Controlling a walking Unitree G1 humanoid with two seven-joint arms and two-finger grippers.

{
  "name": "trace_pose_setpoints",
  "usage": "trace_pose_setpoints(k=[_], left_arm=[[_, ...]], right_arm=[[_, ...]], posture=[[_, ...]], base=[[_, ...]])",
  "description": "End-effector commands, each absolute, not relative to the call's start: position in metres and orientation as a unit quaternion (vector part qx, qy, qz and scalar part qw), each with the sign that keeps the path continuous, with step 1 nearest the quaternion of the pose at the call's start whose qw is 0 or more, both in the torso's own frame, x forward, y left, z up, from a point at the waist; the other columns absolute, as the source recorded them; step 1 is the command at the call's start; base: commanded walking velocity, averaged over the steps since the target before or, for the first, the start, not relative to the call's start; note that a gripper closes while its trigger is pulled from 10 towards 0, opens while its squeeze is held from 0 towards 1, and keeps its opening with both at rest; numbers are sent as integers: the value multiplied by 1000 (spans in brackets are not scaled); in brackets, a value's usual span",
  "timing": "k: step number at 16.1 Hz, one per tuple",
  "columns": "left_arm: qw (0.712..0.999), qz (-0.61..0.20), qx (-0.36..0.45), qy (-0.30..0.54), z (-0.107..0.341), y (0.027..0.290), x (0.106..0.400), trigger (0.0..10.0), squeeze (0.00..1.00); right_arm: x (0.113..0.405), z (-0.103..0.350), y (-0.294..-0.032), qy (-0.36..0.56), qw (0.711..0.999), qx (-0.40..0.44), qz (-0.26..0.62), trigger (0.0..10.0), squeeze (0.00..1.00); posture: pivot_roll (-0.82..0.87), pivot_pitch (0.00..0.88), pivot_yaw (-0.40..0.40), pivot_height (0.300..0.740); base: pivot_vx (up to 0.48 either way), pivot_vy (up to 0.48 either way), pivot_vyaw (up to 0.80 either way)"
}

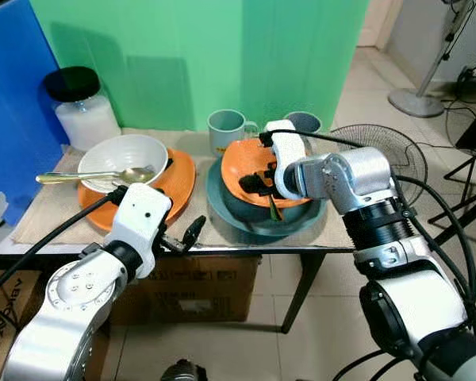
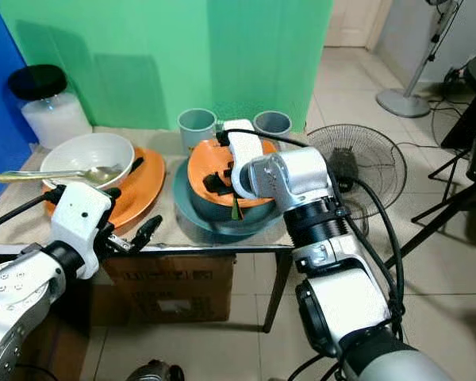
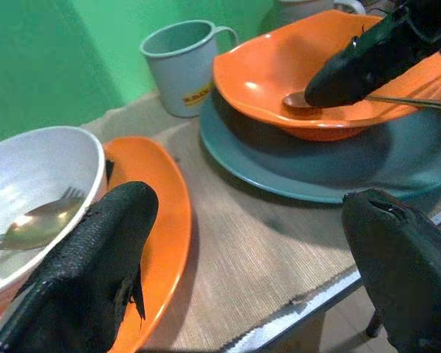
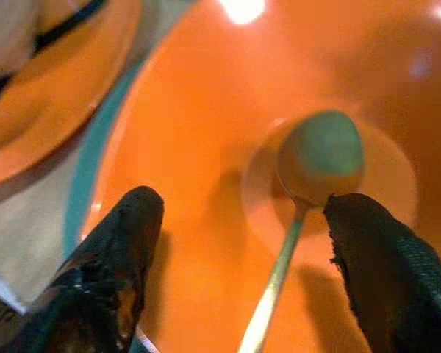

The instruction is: Setting the table

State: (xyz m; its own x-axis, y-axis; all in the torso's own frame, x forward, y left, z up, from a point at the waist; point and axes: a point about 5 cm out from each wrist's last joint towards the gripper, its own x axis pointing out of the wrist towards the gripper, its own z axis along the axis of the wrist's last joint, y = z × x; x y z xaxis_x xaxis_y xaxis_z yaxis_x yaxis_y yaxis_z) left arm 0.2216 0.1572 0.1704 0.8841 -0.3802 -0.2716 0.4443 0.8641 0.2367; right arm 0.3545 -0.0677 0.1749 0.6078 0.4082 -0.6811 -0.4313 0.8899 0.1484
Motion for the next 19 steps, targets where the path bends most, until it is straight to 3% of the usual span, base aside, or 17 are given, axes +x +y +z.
trace_pose_setpoints(k=[1,2,10,19], left_arm=[[956,-233,147,99,176,152,220,10000,0],[952,-249,144,102,177,149,218,10000,0],[929,-330,123,109,181,134,206,10000,0],[925,-345,118,109,186,134,206,10000,0]], right_arm=[[357,176,-68,376,899,-11,225,745,0],[358,171,-68,383,897,-14,222,0,0],[361,163,-67,395,893,-15,216,0,0],[363,159,-65,400,889,-21,220,0,0]], posture=[[-76,38,4,740],[-77,40,6,740],[-77,42,8,740],[-80,39,9,740]], base=[[0,0,0],[0,0,0],[0,0,0],[0,0,0]])
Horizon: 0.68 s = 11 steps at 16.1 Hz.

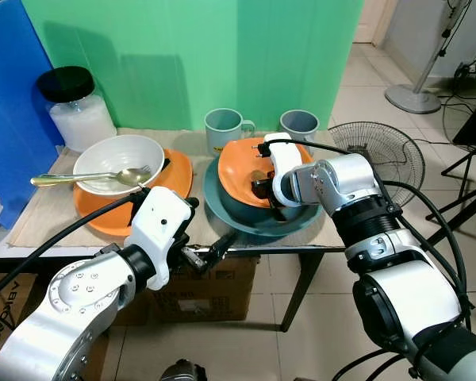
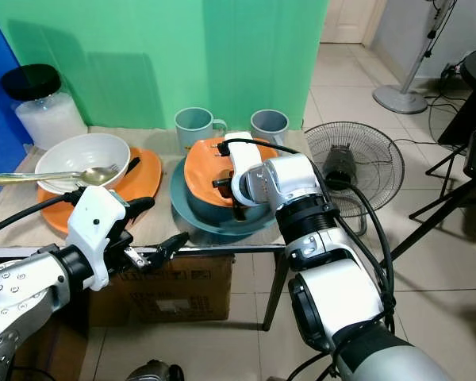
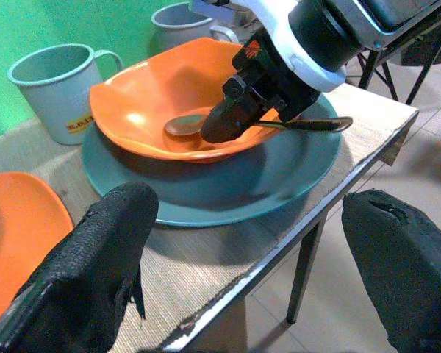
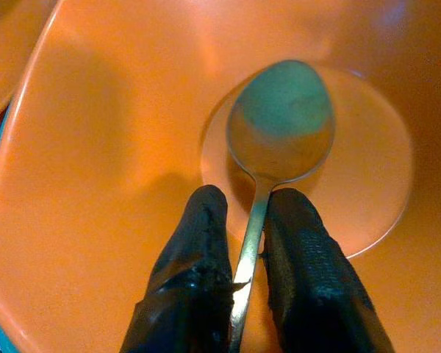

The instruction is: Setting the table

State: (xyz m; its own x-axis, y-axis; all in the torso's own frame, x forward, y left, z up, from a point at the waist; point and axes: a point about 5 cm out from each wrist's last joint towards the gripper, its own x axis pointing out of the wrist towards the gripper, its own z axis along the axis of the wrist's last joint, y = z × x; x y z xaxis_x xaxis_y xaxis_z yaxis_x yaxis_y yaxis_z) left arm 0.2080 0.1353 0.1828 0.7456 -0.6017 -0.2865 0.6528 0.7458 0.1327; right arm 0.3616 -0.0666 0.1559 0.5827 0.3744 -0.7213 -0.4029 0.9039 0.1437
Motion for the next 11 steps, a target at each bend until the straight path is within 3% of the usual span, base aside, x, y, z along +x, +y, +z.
trace_pose_setpoints(k=[1,11], left_arm=[[925,-345,118,110,186,134,206,10000,0],[929,-332,126,104,188,138,212,10000,0]], right_arm=[[363,158,-65,401,889,-20,220,0,0],[371,181,-72,362,906,42,213,0,0]], posture=[[-80,39,7,740],[-83,28,25,740]], base=[[0,0,0],[0,0,0]])
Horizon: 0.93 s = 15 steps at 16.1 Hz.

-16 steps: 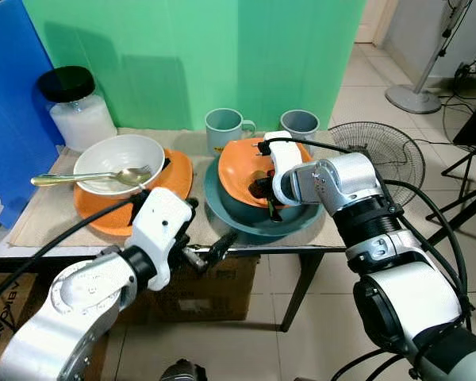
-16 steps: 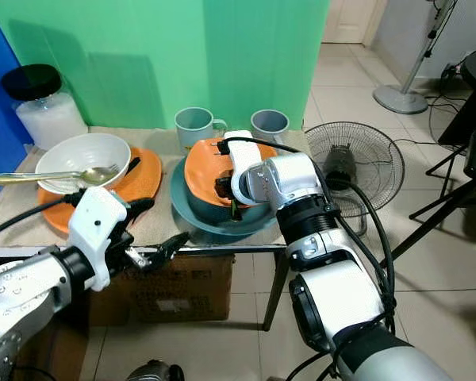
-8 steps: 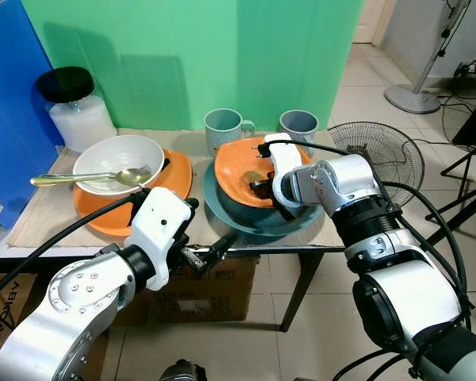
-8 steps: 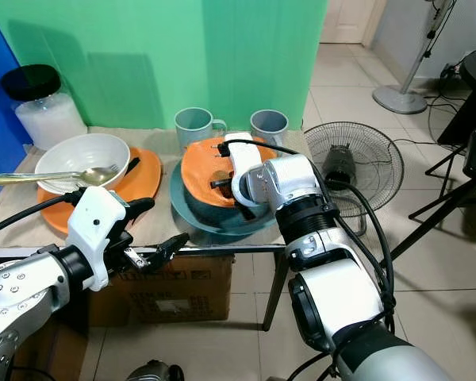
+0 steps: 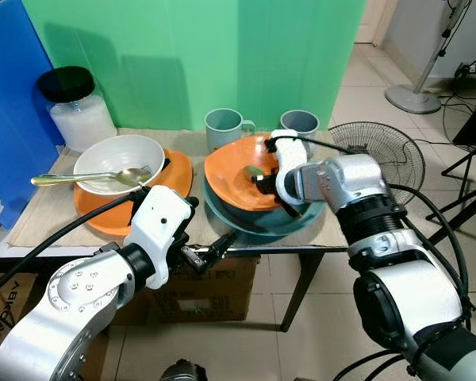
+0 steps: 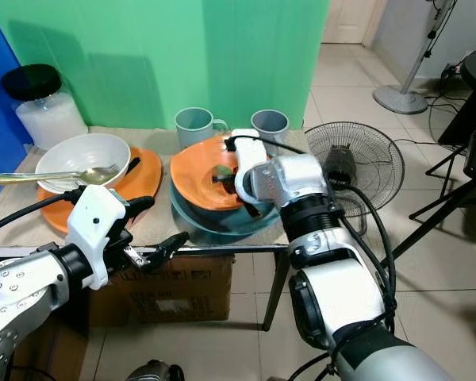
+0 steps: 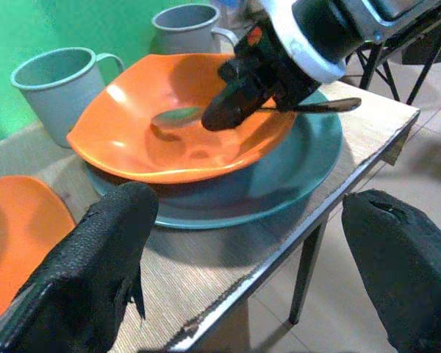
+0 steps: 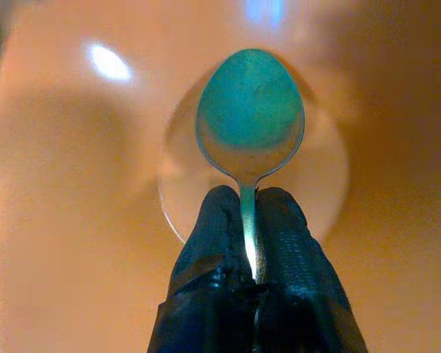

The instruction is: Setting the table

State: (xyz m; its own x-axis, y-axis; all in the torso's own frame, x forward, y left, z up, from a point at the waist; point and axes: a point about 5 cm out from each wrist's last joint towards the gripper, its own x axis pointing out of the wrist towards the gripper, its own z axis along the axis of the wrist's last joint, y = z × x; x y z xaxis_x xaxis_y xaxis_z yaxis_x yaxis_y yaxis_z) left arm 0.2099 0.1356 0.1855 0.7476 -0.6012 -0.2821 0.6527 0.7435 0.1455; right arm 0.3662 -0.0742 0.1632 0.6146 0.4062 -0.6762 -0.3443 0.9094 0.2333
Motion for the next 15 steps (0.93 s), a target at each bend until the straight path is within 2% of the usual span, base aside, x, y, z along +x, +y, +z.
trace_pose_setpoints(k=[1,2,3,4,5,6,8,9,10,12,15], left_arm=[[930,-330,127,103,188,138,213,10000,0],[932,-325,127,99,190,139,215,10000,0],[933,-322,127,97,191,139,216,10000,0],[939,-307,127,88,192,141,220,10000,0],[943,-296,125,85,193,141,222,10000,0],[954,-262,123,74,192,140,226,10000,0],[965,-228,117,63,190,136,231,10000,0],[972,-205,105,54,191,134,234,10000,0],[976,-187,100,47,191,133,236,10000,0],[984,-148,93,24,193,129,241,10000,0],[988,-110,110,19,187,131,240,10000,0]], right_arm=[[372,187,-74,352,909,56,215,0,0],[374,202,-76,305,920,95,228,0,0],[374,207,-78,294,921,111,231,0,0],[373,226,-90,207,937,146,242,0,0],[369,232,-97,181,939,155,246,0,0],[354,241,-124,138,945,177,236,0,0],[334,240,-149,119,956,176,203,0,0],[320,242,-160,72,964,175,185,1686,0],[309,243,-166,36,967,178,178,10000,0],[287,228,-176,31,982,106,154,10000,0],[267,210,-180,49,987,96,119,10000,0]], posture=[[-83,27,26,740],[-81,27,27,740],[-81,27,27,740],[-79,26,26,740],[-79,26,26,740],[-86,24,39,740],[-101,24,57,740],[-111,25,69,740],[-121,27,82,740],[-129,29,92,740],[-126,26,74,740]], base=[[0,0,0],[0,0,0],[0,0,0],[0,0,0],[0,0,0],[0,0,0],[0,0,0],[0,0,0],[0,0,0],[0,0,0],[0,0,-771]])
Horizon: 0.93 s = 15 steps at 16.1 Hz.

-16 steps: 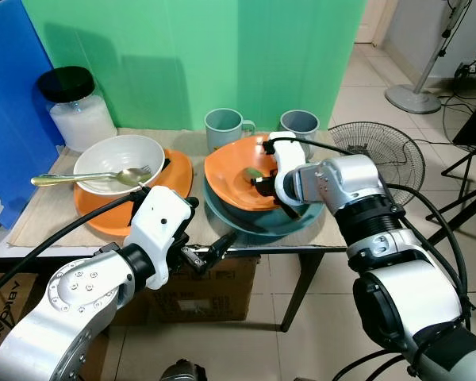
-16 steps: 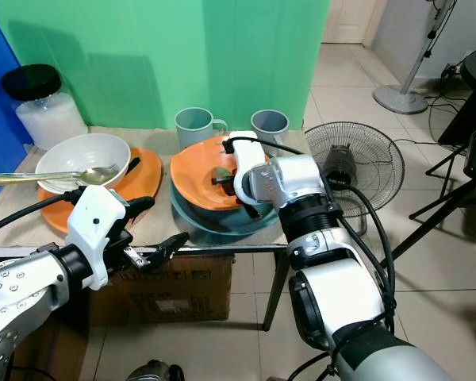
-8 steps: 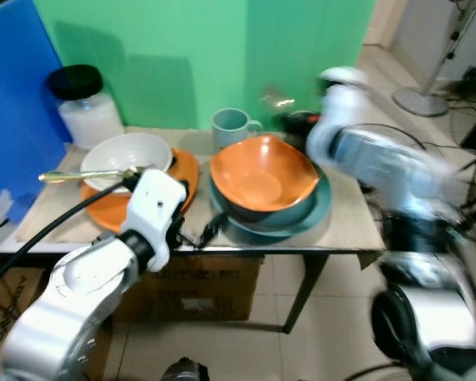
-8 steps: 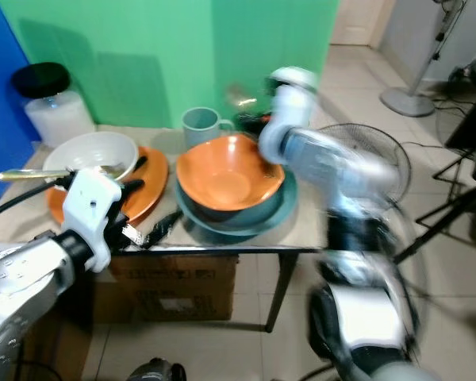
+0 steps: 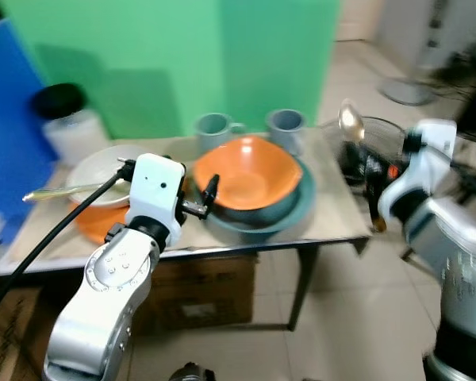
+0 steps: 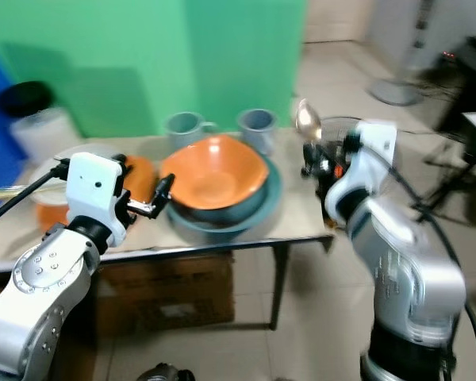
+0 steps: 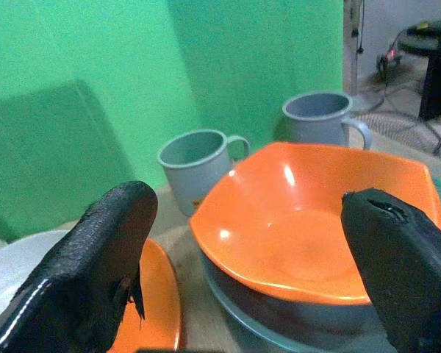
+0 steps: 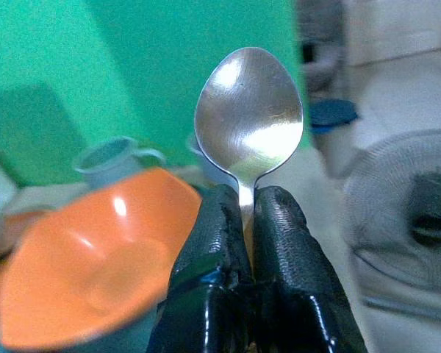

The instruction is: Setting the table

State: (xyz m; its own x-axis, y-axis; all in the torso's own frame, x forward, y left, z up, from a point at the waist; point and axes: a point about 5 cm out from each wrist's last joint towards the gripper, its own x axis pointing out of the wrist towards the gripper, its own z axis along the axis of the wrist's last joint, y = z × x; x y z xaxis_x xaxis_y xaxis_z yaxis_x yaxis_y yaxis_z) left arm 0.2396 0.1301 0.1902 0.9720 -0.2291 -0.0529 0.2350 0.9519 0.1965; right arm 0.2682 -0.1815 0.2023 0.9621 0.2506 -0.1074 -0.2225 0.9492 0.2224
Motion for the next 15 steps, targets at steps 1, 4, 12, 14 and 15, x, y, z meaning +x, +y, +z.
trace_pose_setpoints(k=[1,4,12,14,15], left_arm=[[989,-102,106,17,186,131,237,10000,0],[991,-83,106,-6,192,132,232,10000,0],[994,-19,108,-16,195,146,227,10000,0],[995,18,96,-8,188,151,227,10000,0],[996,26,88,-12,188,153,227,10000,0]], right_arm=[[262,206,-180,49,988,87,115,10000,0],[254,195,-178,51,992,53,101,10000,0],[253,176,-178,67,995,7,79,10000,0],[253,172,-179,71,996,7,60,10000,0],[253,171,-180,75,996,6,51,10000,0]], posture=[[-125,24,64,740],[-109,24,45,740],[-85,33,16,740],[-92,35,27,740],[-92,35,27,740]], base=[[0,0,-800],[0,0,-800],[0,0,-800],[0,0,-800],[0,0,-800]])
